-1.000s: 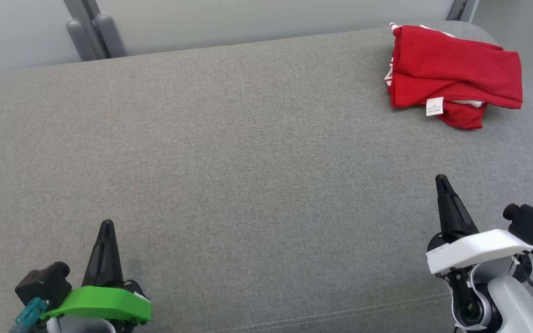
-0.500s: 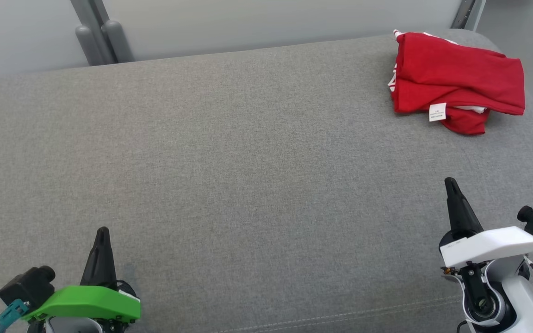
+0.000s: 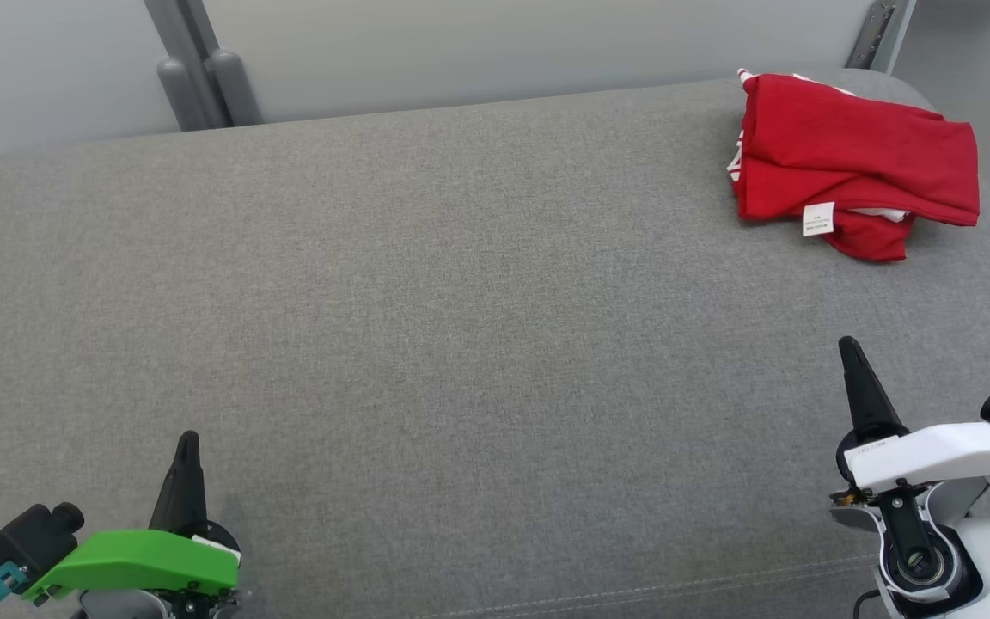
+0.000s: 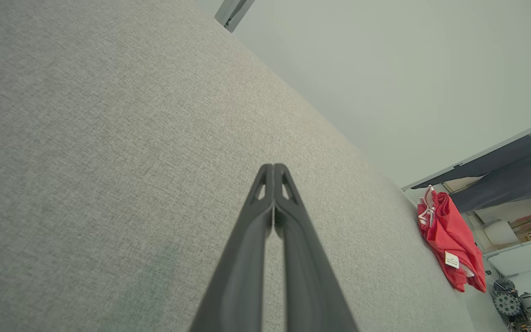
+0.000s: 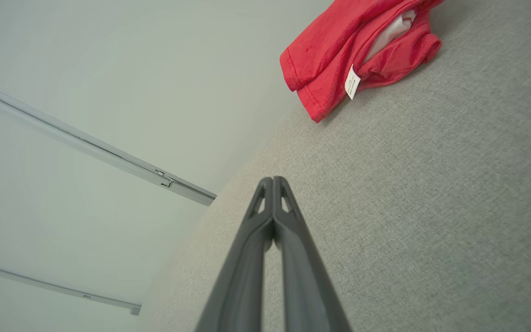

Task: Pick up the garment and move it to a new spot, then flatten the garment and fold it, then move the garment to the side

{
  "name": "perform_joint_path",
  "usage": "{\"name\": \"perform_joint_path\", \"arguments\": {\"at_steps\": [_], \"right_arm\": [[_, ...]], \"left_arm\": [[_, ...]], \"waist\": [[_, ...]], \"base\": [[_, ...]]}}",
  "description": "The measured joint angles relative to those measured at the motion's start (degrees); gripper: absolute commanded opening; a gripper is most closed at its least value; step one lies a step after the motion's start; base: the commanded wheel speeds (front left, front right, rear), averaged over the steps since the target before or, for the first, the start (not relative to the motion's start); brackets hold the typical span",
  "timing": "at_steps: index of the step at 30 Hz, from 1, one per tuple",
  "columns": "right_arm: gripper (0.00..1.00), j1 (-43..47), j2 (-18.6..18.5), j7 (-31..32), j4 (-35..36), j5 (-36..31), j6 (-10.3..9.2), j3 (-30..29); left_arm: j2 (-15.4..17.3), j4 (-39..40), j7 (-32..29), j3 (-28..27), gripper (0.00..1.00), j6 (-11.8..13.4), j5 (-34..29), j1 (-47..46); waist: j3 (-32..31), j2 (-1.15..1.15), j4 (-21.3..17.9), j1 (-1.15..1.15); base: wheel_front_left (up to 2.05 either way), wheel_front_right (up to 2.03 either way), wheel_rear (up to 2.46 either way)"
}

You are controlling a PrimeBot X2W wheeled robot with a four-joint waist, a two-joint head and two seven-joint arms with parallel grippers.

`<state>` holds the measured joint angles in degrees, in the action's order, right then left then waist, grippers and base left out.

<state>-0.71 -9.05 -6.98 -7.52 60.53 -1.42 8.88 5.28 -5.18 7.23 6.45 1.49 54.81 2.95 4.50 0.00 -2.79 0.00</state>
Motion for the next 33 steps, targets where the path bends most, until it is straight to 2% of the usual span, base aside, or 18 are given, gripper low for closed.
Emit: {"name": "perform_joint_path", "arguments": {"at_steps": [33], "right_arm": [[0.00,-1.2,1.9,5.7,-4.5,22.6,5.02,-7.1]], "left_arm": [[0.7,-5.5,-5.3,-2.8,0.00,-5.0,27.1,-3.1]], "waist": [[-2.7,0.00,1.8,0.00]], "base": [[0.00,0.00,0.00]]}}
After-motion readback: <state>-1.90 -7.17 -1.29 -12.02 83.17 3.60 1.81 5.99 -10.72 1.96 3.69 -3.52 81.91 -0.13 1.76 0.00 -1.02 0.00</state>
